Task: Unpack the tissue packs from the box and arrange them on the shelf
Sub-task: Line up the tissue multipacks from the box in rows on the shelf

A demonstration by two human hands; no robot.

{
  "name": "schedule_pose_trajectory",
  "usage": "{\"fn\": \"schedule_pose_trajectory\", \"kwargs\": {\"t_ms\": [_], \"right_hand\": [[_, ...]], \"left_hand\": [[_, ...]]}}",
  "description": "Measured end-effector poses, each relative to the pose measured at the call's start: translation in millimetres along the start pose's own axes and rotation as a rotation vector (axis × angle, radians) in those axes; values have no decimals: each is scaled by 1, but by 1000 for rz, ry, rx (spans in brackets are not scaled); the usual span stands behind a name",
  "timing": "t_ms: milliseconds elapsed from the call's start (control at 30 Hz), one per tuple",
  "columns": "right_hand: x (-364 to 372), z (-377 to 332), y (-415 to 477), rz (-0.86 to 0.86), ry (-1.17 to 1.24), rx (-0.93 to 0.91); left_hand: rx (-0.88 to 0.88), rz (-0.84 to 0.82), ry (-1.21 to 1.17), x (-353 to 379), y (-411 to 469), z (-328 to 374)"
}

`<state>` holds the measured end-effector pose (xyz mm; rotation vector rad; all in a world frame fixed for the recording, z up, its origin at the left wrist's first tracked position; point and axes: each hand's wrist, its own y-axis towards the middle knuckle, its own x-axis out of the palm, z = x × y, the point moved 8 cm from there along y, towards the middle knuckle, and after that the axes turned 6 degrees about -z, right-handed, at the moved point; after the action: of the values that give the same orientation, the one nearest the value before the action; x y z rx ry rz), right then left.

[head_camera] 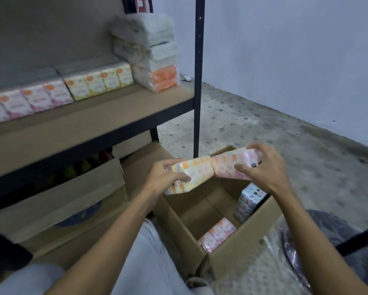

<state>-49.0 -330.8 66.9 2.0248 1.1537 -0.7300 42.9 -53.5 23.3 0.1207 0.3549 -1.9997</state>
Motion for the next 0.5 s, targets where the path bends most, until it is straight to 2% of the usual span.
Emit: {"fn": "schedule_pose_trajectory", "kwargs": {"t_ms": [300, 500], "right_hand": [[-74, -100, -23, 291, 62, -186], [-87, -161, -26, 374, 176, -350]], "left_hand": [[269, 113, -21, -65, -71, 89], [438, 191, -46, -121, -110, 131]]}}
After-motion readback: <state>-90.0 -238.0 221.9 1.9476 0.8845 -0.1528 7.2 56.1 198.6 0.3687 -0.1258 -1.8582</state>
